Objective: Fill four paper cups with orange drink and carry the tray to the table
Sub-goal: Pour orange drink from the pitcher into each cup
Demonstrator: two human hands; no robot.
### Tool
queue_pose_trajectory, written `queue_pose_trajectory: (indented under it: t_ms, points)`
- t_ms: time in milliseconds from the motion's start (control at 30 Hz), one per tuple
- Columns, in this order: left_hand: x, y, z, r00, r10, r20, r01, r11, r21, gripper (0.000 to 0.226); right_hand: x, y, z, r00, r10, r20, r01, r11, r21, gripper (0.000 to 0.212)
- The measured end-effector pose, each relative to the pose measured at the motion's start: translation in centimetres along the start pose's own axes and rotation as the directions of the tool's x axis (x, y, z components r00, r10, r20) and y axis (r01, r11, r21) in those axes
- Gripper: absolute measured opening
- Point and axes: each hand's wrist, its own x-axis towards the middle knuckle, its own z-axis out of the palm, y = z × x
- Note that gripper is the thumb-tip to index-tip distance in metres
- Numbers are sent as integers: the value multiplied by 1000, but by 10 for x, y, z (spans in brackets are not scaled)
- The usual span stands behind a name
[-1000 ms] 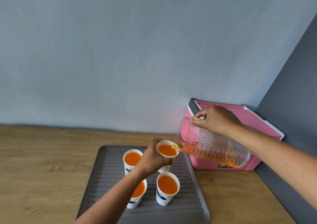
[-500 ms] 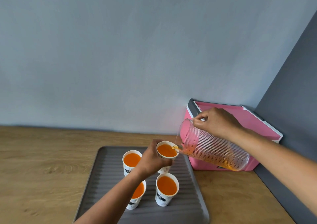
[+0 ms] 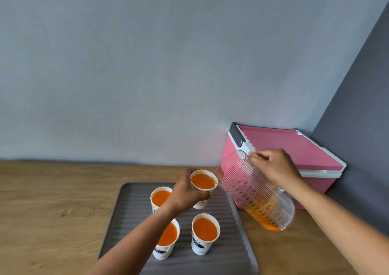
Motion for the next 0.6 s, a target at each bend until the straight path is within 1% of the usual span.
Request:
queue_pose_trajectory:
  t_ms: [67,200,400,600]
  points:
    - [2,-2,0,1000,-1,-4,1,1000,9,72,-3,10,3,1000,17,-26,-16,999,49,28]
    - [7,-9,1,1000,-25,5,25,1000,14,75,-9,24,11,997,40,-73,-28,988,151,43]
    - [16,-22,1,996,-89,5,87,989,120,78,-23,33,19,986,77,-151,-39,970,239,45]
    - [21,-30,5,990,-133,41,116,950,291,80,-44,42,20,967,174,-187,-106,940,325,38]
